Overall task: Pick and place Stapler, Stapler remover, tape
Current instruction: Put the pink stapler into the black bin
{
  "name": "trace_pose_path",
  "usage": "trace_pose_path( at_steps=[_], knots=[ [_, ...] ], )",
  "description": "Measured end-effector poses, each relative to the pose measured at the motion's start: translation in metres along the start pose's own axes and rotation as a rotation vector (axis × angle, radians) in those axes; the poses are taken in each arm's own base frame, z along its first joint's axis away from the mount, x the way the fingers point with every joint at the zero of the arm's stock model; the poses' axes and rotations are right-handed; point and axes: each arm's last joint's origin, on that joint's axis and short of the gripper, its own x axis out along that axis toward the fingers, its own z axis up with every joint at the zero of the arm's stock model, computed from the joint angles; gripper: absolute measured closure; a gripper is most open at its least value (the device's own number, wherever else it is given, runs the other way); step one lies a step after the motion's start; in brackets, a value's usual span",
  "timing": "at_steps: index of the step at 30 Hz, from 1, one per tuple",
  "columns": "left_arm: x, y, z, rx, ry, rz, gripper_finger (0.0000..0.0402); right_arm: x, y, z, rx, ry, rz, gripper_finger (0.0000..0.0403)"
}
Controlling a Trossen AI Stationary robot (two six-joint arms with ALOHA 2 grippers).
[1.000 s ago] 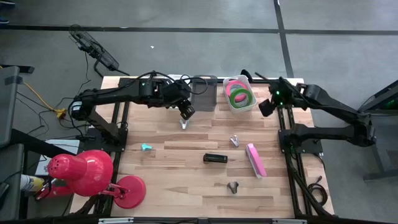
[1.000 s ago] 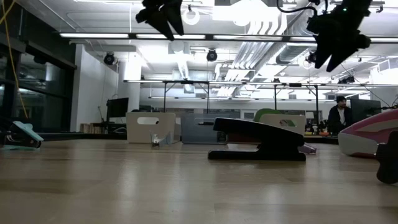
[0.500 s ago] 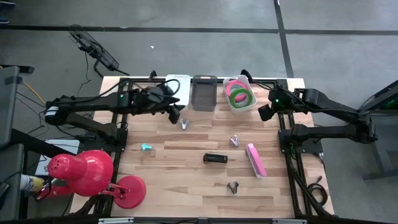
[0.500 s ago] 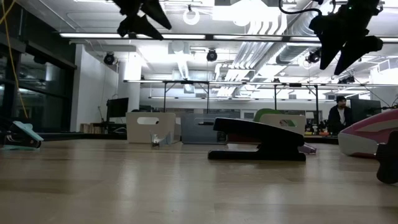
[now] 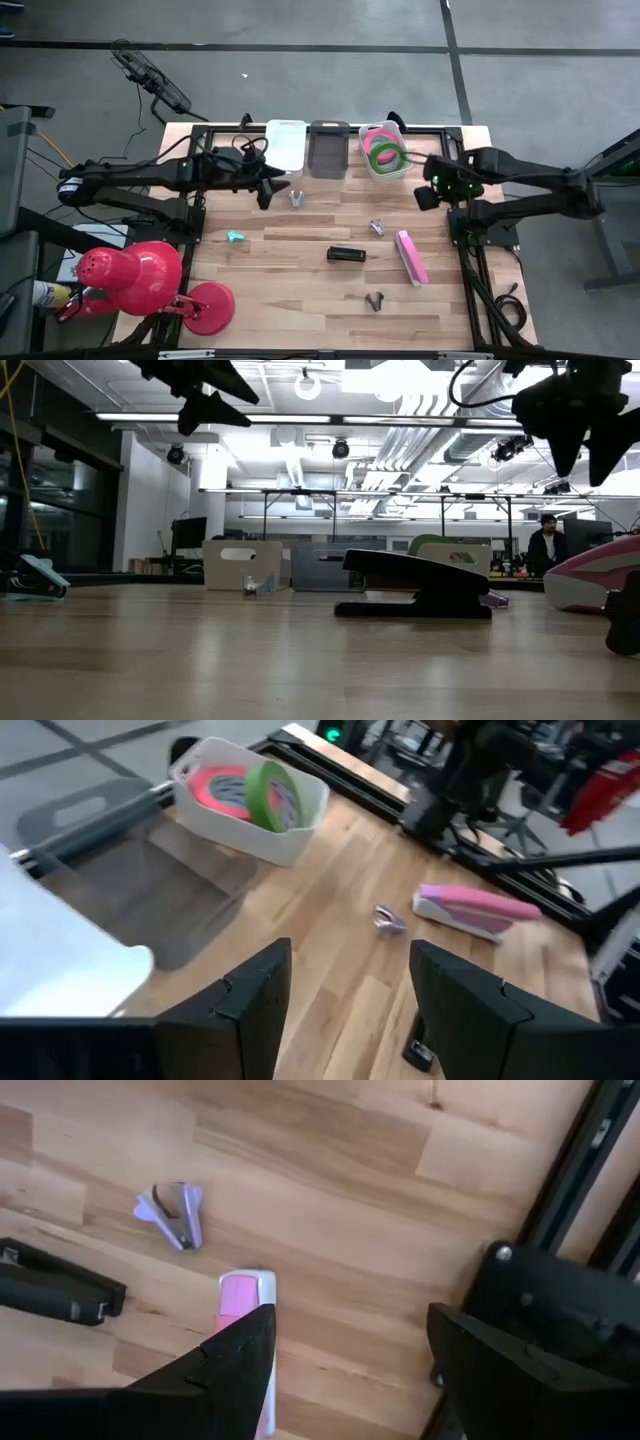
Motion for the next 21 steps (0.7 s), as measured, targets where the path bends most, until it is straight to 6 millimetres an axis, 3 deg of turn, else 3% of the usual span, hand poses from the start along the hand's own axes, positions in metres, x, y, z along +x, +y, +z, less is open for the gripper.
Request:
trace_pose_path(
  at_steps=[11,21],
  knots=[
    [0.001,-0.002,-0.003,0.058,0.029,-0.094,0.0199,0.023,0.039,-0.03,-0.018,0.081,-0.077,0.0151],
    [0.001,-0.003,-0.004,0.089,0.046,-0.139,0.0199,0.066,0.082,-0.058,-0.095,0.151,-0.156,0.0151]
  ],
)
